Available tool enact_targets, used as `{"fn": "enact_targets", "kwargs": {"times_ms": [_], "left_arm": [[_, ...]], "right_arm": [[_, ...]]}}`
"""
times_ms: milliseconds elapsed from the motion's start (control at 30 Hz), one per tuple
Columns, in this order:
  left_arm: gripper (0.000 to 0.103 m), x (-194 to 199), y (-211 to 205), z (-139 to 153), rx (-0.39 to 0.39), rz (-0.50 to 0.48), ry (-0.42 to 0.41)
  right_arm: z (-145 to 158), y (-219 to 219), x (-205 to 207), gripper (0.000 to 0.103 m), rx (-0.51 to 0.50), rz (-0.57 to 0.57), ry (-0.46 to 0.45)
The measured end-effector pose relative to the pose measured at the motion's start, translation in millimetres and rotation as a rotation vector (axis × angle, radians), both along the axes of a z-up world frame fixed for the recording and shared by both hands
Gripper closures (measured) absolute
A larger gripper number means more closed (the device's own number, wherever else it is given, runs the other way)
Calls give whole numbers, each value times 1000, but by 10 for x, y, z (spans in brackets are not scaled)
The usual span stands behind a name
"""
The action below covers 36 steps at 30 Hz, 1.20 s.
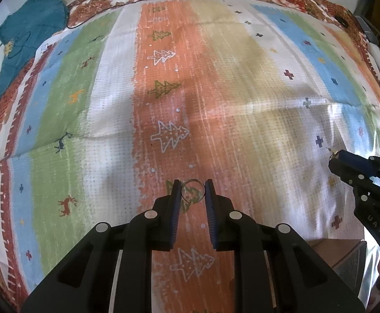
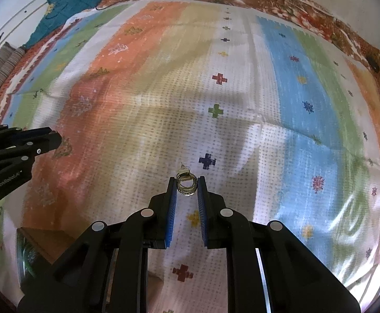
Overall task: Organize jewelry
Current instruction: 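Lift both rings and carry them over the silver tin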
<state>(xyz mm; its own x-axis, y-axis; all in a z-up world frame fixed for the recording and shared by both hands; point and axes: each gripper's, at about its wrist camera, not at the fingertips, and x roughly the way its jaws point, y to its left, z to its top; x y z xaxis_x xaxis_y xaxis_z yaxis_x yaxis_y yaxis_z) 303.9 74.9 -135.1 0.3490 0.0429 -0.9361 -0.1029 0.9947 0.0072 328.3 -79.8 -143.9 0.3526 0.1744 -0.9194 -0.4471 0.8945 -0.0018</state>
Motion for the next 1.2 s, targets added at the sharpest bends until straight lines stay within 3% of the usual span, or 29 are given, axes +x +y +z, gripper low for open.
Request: {"fn": "enact_targets", "kwargs": {"times_ms": [1200], "left_arm": [[85, -721, -398, 664, -36, -39, -108]], "right_arm": [[552, -157, -741, 86, 42, 72, -96]]}}
